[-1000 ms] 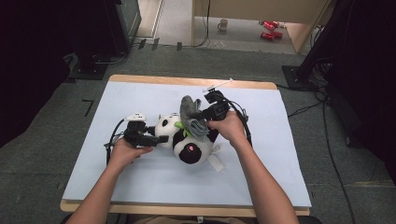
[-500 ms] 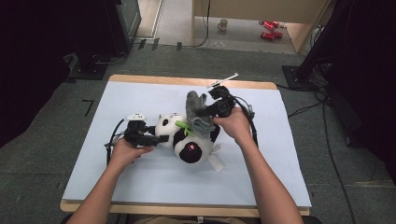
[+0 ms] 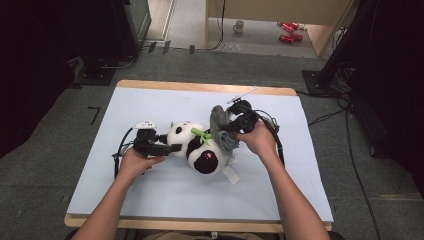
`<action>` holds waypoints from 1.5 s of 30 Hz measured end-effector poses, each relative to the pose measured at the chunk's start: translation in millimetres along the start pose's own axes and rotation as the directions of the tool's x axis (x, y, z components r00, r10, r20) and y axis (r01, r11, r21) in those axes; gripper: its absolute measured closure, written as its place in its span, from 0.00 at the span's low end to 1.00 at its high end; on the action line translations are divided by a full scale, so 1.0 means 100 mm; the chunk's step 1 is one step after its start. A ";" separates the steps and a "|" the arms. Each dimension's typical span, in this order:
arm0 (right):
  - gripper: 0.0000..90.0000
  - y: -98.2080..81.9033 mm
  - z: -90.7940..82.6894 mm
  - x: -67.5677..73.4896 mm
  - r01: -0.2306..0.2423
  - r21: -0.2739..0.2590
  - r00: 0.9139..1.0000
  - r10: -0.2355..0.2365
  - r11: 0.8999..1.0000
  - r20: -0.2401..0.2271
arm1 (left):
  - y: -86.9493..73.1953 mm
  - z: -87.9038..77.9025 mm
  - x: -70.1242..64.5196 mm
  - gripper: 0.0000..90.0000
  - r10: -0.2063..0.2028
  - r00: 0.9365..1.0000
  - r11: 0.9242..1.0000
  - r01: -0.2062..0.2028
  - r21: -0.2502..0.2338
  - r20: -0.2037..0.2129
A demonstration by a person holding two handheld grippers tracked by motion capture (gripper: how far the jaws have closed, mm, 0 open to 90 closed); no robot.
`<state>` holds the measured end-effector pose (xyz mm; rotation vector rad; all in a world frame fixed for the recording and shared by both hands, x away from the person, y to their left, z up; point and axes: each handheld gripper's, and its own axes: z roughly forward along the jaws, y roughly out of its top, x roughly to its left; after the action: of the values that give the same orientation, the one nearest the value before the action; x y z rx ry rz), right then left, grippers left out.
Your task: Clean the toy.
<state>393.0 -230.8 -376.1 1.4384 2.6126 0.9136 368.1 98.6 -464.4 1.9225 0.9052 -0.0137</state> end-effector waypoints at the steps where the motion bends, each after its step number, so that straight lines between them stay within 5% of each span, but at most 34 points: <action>1: 0.90 -0.02 -0.03 -0.02 -0.008 -0.007 1.000 0.008 1.000 0.001 | 0.00 0.00 0.00 0.30 -0.001 1.000 1.000 0.001 0.001 0.000; 5: 0.90 -0.03 -0.18 -0.07 -0.042 -0.059 0.999 0.040 0.997 -0.030 | 0.00 0.00 0.01 0.30 -0.010 1.000 1.000 0.010 -0.003 0.003; 15: 0.90 0.12 -0.43 0.20 0.023 -0.151 0.994 -0.038 0.988 -0.100 | 0.02 0.00 -0.01 0.31 -0.013 1.000 1.000 0.013 -0.011 -0.002; 18: 0.90 0.08 -0.45 0.24 0.039 -0.153 0.994 -0.054 0.987 -0.090 | 0.01 0.00 0.00 0.31 -0.014 1.000 1.000 0.014 -0.010 -0.001; 30: 0.90 -0.36 -0.70 -0.23 -0.091 -0.189 0.995 0.079 0.978 -0.067 | 0.01 0.00 0.00 0.31 -0.015 1.000 1.000 0.015 -0.013 0.000; 34: 0.90 -0.43 -0.56 -0.23 -0.078 -0.193 0.993 0.060 0.978 -0.097 | 0.02 0.00 0.01 0.31 -0.013 1.000 1.000 0.013 -0.013 0.003; 38: 0.90 -0.50 -0.25 -0.19 -0.058 -0.168 0.994 0.042 0.984 -0.100 | 0.01 0.00 0.00 0.32 -0.006 1.000 1.000 0.006 -0.008 0.000; 45: 0.90 -0.78 -0.18 -0.39 -0.143 -0.211 0.981 0.109 0.967 -0.163 | 0.01 0.01 -0.01 0.32 -0.009 1.000 1.000 0.009 -0.012 -0.003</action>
<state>350.5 -301.2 -409.7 1.5455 2.4400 1.3311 368.5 97.4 -463.6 1.9075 0.9145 -0.0103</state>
